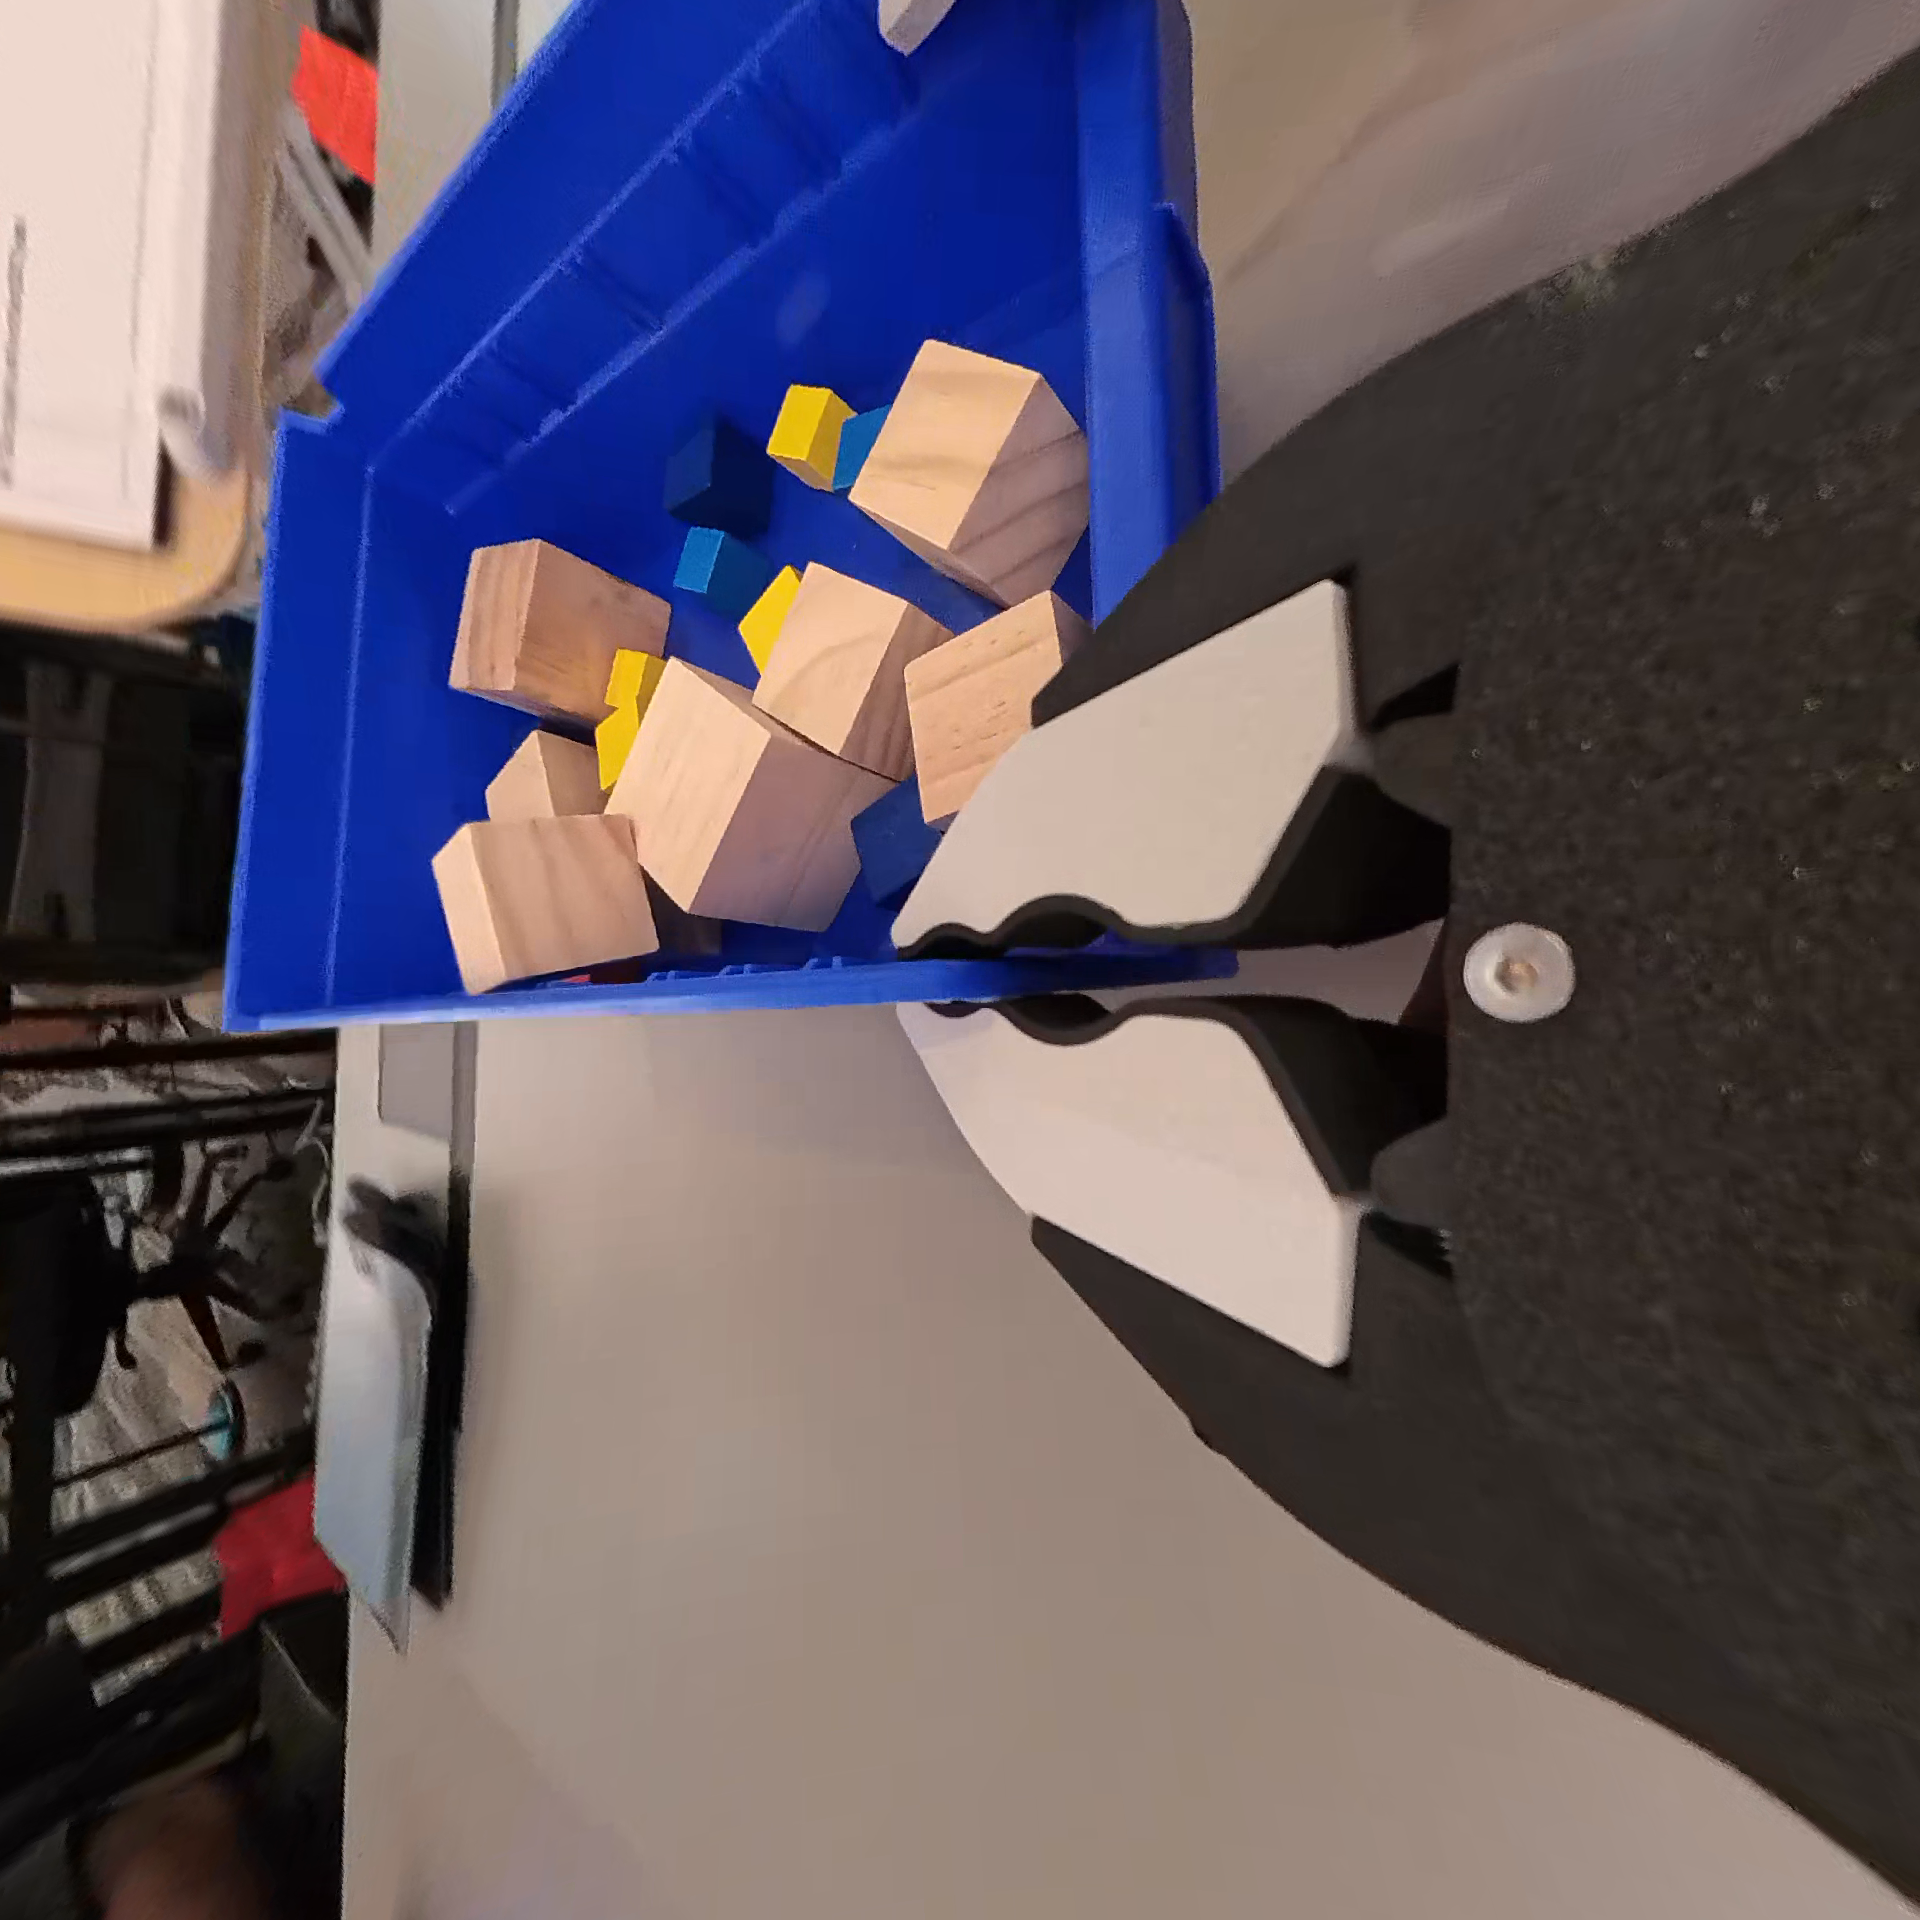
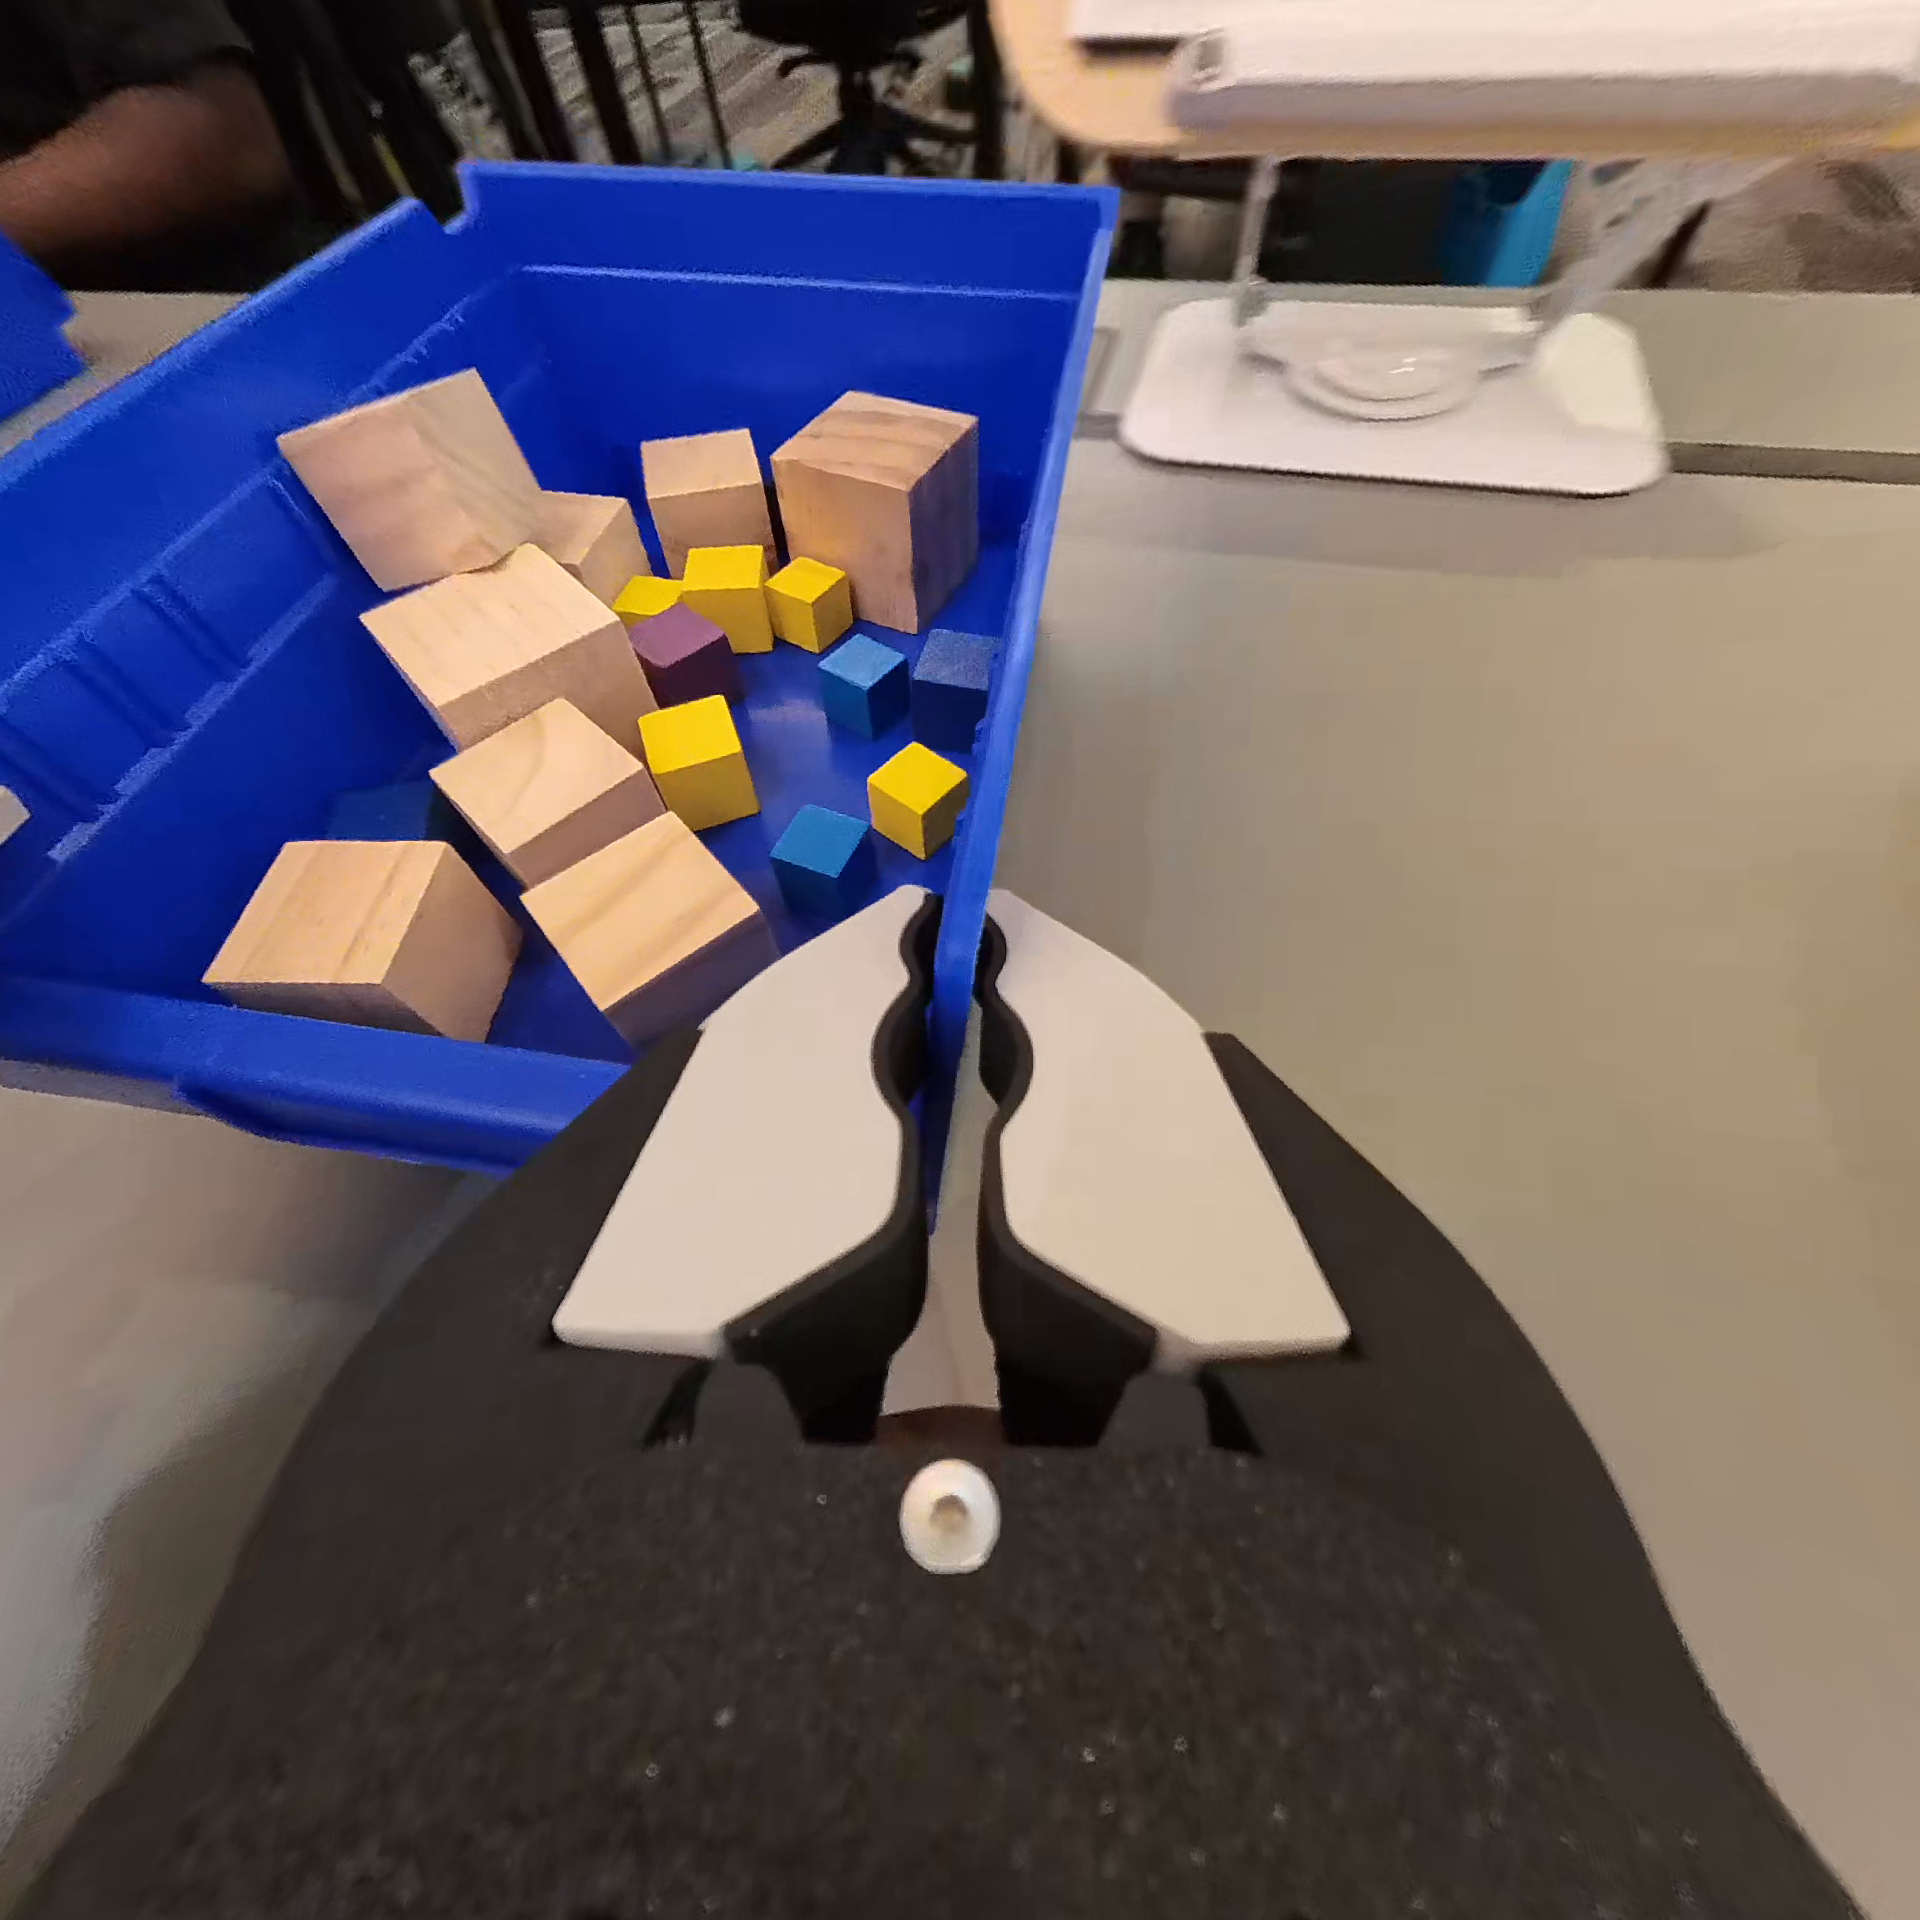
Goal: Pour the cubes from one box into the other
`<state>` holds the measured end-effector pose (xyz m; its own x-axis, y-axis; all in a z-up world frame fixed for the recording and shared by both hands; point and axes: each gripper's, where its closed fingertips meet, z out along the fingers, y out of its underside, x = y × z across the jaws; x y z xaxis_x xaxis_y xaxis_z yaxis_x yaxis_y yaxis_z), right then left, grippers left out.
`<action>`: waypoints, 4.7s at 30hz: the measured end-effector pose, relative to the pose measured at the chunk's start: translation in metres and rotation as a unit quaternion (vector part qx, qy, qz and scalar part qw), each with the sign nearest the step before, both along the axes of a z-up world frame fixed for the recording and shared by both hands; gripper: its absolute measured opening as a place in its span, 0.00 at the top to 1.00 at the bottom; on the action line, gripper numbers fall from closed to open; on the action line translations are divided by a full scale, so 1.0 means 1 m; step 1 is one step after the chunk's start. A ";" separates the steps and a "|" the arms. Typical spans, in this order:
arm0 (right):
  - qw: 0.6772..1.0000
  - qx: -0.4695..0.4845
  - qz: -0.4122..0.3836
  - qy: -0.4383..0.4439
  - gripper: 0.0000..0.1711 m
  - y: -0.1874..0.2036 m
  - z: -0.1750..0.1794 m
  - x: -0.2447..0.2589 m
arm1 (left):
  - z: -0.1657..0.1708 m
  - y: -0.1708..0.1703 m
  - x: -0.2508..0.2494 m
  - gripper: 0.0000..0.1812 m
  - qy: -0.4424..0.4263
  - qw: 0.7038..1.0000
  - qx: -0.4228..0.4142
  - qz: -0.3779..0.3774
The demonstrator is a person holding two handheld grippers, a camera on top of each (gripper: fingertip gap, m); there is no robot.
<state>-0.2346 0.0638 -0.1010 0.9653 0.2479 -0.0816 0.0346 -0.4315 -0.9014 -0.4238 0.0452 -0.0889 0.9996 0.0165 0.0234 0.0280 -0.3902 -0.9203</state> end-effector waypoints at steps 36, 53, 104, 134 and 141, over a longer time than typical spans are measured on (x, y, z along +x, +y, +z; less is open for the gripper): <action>0.990 0.098 -0.077 0.060 0.74 -0.109 0.016 0.411 | -0.018 -0.089 0.049 0.80 -0.058 0.997 0.036 -0.045; 0.991 0.059 -0.081 0.091 0.78 -0.101 -0.008 0.406 | -0.032 -0.091 0.049 0.79 -0.106 0.992 0.000 -0.066; 0.998 0.029 0.001 0.056 0.77 -0.104 -0.012 0.339 | 0.022 -0.073 0.017 0.78 -0.048 0.993 -0.010 -0.106; 0.878 -0.355 0.321 -0.011 0.65 -0.023 -0.005 -0.113 | -0.037 0.214 -0.118 0.98 -0.017 0.880 -0.467 -0.085; 0.856 -0.407 0.270 -0.172 0.73 -0.005 -0.045 -0.101 | -0.037 0.204 -0.117 0.97 0.002 0.874 -0.482 -0.069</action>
<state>-0.3358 0.0591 -0.1460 0.7298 0.6612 -0.1738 0.6294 -0.7491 -0.2067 -0.5408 0.2496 -0.1255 0.9938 -0.0929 0.0618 -0.0818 -0.9833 -0.1626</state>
